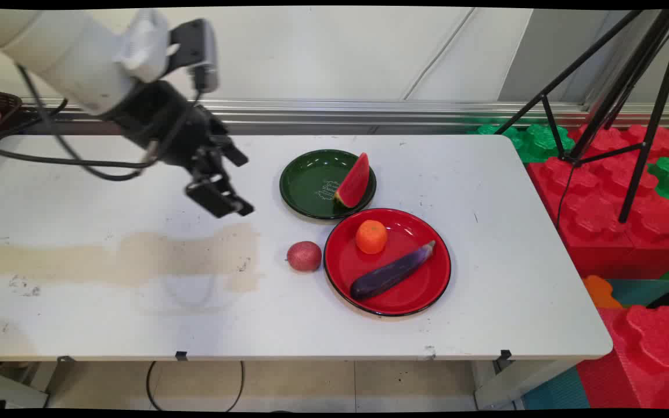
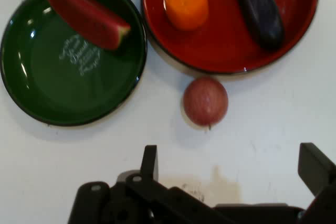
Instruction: Pick up the eggplant from the red plate
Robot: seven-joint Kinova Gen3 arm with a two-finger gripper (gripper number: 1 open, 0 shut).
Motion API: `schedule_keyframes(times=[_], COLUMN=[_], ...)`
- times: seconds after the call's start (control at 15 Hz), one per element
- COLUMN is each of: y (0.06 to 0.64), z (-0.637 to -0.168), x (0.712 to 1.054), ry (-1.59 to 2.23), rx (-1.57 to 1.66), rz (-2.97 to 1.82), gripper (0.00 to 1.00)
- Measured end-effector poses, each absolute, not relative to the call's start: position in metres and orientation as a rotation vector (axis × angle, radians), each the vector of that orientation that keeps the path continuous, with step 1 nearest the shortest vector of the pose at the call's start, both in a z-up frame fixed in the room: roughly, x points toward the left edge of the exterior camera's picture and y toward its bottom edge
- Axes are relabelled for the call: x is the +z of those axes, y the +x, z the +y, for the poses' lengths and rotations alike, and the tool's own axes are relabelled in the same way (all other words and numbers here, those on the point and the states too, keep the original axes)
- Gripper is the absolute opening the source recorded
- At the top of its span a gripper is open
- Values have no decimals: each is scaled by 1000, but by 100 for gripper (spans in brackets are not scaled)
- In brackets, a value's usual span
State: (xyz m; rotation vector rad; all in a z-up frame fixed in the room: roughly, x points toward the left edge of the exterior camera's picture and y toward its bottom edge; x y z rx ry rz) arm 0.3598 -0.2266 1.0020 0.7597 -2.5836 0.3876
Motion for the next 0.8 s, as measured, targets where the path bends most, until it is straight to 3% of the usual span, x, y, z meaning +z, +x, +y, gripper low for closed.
schedule_keyframes(times=[0.47,0.8], y=[280,222], z=[-258,-276], x=[995,971], ry=[884,990], rx=[412,358], rz=[-2581,-2614], gripper=[100,100])
